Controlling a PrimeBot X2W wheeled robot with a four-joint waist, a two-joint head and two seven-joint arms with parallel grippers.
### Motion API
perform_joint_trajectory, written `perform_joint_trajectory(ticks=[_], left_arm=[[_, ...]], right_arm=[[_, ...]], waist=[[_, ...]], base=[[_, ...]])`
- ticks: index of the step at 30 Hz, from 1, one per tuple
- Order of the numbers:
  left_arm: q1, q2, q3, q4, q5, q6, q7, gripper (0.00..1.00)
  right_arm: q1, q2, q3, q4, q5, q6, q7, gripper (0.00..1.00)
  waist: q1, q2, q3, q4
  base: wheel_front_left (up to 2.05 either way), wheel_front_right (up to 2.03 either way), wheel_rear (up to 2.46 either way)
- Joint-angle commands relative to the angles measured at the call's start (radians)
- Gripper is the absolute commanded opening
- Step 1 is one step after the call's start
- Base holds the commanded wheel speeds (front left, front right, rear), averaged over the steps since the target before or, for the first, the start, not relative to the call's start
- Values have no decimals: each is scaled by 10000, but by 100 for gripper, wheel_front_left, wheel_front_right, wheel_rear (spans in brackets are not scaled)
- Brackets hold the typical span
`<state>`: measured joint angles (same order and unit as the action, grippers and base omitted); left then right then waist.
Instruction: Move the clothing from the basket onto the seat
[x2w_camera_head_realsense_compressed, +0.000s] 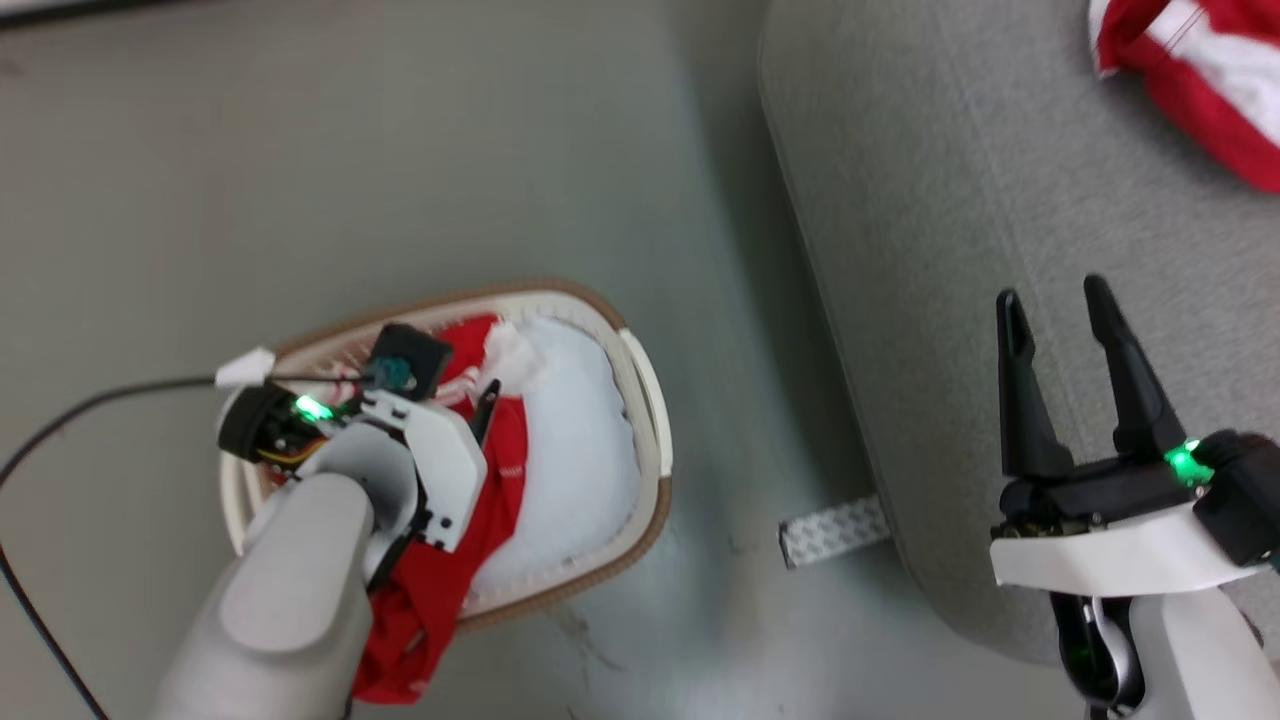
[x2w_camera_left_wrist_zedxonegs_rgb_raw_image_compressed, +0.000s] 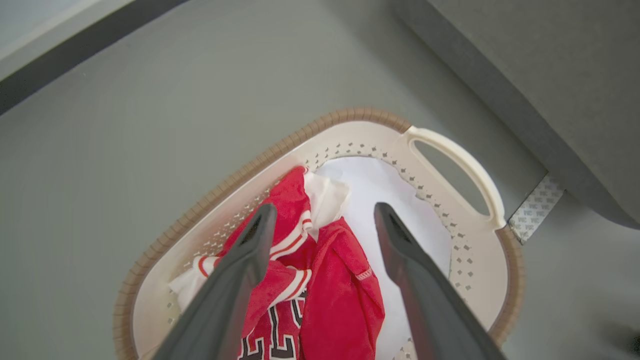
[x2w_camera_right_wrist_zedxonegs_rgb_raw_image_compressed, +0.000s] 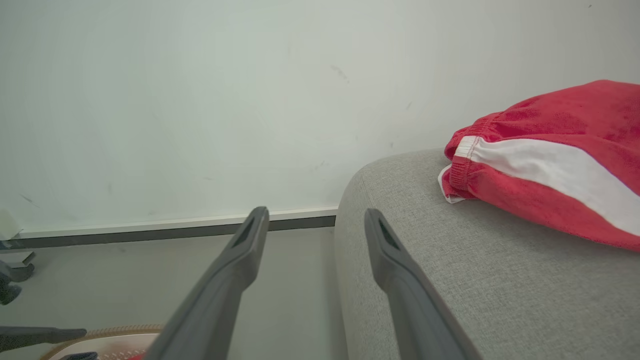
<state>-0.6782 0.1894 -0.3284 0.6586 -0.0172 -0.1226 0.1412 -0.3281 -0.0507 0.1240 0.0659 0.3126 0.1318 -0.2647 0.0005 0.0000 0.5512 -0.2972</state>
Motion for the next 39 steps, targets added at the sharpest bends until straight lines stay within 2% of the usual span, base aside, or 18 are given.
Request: perform_joint_trajectory(ticks=[1, 9, 22, 23, 25, 31, 39], left_arm=[[-287, 132, -6, 276, 101, 31, 138, 100], [-1662, 376, -284, 1773, 572, 280, 392, 100], [-2948, 511, -586, 3199, 518, 158, 80, 100], [-2995, 499, -617, 3276, 517, 157, 4, 95], [-3057, 475, -677, 3420, 528, 172, -169, 0], [-2871, 31, -760, 3862, 148, 66, -1002, 0], [-1943, -766, -740, 4091, -762, -56, -2626, 0]], right_arm=[[-273, 2, 17, -125, 111, -22, 7, 100], [-948, 2, 165, -711, 244, -22, 6, 100], [-1169, 1, 119, -1017, 401, -22, 6, 100], [-1169, 1, 122, -1020, 401, -22, 6, 100], [-1164, 1, 117, -1004, 398, -22, 6, 100], [-992, 1, -55, -657, 253, -22, 8, 100], [-335, -7, -386, 37, -143, -22, 6, 100]], waist=[[-5, 0, 1384, -391], [-5, 0, 2704, -432], [-5, 0, 3975, -496], [-5, 0, 4001, -503], [-5, 0, 4017, -505], [-5, 0, 3339, -167], [-5, 0, 909, 729]], base=[[0, 0, 0], [0, 0, 0], [0, 0, 0], [0, 0, 0], [0, 0, 0], [0, 0, 0], [0, 0, 0]])
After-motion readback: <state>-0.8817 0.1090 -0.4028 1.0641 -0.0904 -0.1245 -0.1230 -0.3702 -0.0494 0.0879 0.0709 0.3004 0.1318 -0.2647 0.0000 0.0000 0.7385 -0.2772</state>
